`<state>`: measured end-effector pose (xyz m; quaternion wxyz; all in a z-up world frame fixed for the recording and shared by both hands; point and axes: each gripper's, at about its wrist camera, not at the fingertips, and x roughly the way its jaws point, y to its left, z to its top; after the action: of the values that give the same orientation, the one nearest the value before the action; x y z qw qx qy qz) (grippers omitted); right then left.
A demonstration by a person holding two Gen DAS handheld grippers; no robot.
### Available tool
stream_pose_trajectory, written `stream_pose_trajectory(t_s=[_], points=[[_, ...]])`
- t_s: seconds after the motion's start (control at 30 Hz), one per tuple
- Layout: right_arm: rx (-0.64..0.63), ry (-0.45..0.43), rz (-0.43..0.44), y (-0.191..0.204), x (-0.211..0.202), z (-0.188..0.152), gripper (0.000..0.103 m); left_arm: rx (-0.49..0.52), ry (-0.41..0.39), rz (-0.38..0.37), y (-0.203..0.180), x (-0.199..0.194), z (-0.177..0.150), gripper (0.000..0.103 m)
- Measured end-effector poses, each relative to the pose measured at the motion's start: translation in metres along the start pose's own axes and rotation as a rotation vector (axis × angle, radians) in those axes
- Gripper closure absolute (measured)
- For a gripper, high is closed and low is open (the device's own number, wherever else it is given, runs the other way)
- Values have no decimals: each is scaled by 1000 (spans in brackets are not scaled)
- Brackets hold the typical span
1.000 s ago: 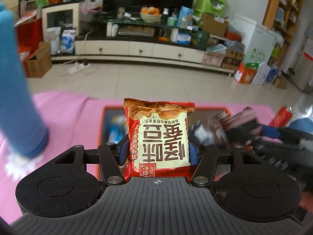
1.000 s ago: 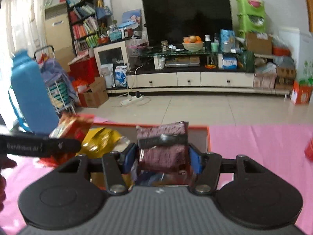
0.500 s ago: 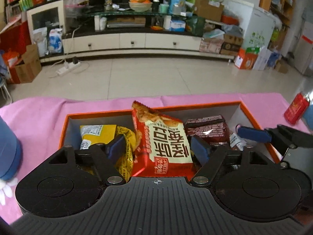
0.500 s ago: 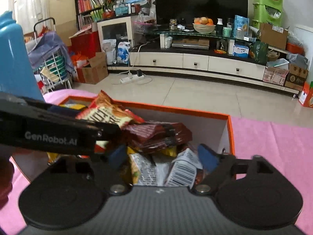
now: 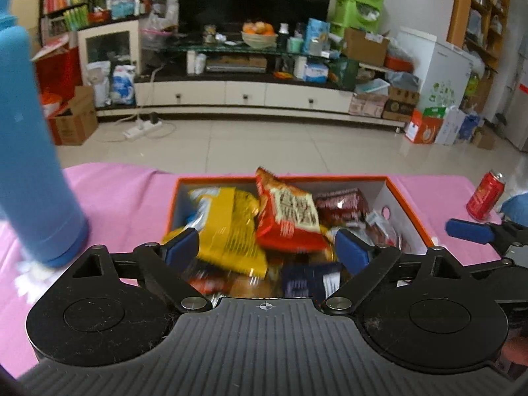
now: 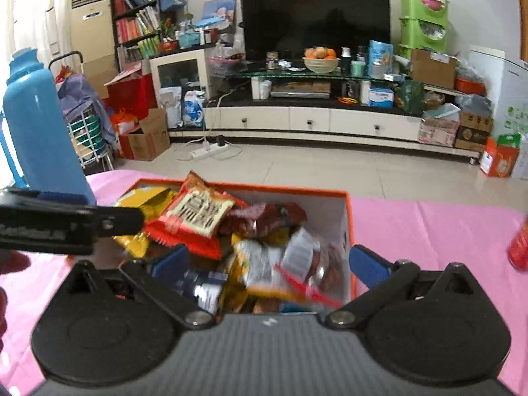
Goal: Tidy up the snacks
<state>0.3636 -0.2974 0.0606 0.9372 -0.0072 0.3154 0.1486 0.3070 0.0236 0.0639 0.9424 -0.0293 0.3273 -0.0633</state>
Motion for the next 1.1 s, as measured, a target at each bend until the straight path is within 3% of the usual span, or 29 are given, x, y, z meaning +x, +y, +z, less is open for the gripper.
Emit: stream_pose_trajectory(t_s=[0.27, 0.47, 0.73, 1.1], points=[[136, 20, -136, 15, -82, -49, 1, -36, -8, 38, 1, -83, -54, 23], [193, 22, -97, 20, -133, -92, 1, -63, -3, 48, 0, -135, -92, 19], [150, -19, -100, 32, -175, -96, 1, -63, -21, 60, -10, -182, -121, 20], [116, -55, -105, 34, -212, -107, 1, -35, -76, 49, -34, -215, -133, 22]])
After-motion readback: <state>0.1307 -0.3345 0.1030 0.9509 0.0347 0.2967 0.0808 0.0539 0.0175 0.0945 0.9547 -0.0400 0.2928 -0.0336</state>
